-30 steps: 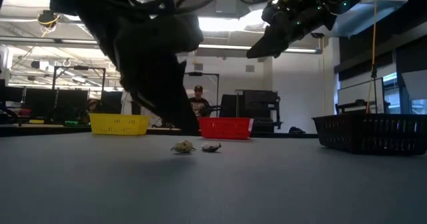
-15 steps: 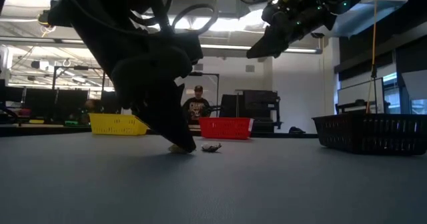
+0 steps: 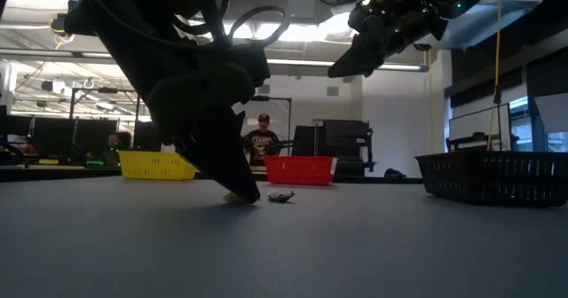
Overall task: Sort Halloween decoration
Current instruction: Put the yellow skull toy into the yellow bin
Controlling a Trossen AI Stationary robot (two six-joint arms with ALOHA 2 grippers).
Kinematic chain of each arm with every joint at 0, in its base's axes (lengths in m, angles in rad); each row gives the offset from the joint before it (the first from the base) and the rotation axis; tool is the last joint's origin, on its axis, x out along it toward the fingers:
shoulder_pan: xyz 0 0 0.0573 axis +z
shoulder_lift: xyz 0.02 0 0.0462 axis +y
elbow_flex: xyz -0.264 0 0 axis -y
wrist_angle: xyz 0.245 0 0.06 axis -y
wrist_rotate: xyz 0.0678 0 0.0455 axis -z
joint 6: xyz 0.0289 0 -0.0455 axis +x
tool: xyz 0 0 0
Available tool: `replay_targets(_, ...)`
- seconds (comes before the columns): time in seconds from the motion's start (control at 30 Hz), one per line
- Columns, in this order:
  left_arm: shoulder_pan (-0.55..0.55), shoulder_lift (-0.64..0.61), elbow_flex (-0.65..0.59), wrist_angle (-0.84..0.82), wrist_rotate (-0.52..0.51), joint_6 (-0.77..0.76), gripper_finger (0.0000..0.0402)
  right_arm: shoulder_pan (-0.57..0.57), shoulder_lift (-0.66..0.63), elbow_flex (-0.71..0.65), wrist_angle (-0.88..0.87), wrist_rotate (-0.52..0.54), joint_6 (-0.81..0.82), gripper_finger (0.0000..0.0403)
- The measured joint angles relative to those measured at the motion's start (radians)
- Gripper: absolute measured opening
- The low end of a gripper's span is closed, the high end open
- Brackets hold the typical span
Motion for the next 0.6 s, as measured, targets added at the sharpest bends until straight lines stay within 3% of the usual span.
replay_targets(0.6, 0.001, -0.017, 0.0, -0.008, 0.006, -0.034, 0.0108, 0.0, 0.0, 0.0, 0.0, 0.0, 0.0, 0.0095)
